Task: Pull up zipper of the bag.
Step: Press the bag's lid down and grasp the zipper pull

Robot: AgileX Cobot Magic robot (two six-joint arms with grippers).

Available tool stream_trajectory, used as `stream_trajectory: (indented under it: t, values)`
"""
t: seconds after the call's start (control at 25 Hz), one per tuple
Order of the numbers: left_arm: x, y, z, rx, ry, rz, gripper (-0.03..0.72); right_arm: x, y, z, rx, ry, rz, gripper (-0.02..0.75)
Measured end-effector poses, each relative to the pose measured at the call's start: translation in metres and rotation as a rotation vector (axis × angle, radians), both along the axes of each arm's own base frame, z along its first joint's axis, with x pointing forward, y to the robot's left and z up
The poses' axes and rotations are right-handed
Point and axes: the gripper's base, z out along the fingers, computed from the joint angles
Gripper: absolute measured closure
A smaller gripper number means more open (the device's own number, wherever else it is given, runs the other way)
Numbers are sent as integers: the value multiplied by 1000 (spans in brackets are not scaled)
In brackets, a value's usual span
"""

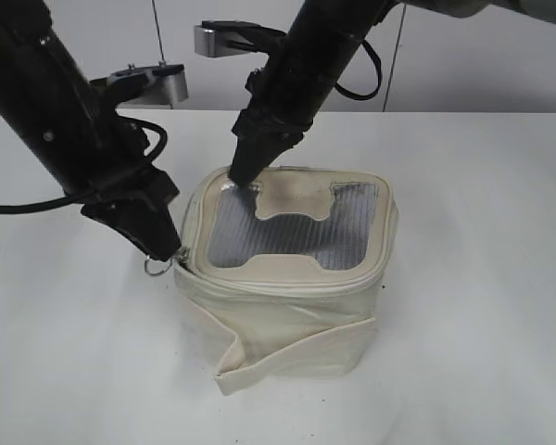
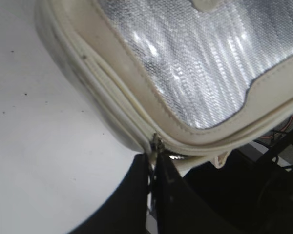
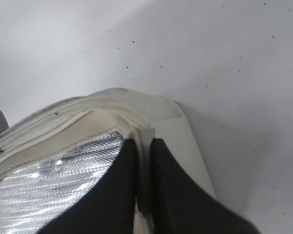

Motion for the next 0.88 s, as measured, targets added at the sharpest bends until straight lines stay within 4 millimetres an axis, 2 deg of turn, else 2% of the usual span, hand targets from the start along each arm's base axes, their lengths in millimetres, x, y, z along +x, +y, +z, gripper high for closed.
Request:
stream_trajectory:
  t: [0.36,0.88]
  values:
    - [-21,-22,9,6,-73,-93,684,0,0,0,-3,0,-1,684]
    - [-26,-26,14,-1,-61,-21,685,0,0,0,-6,6,-11,684]
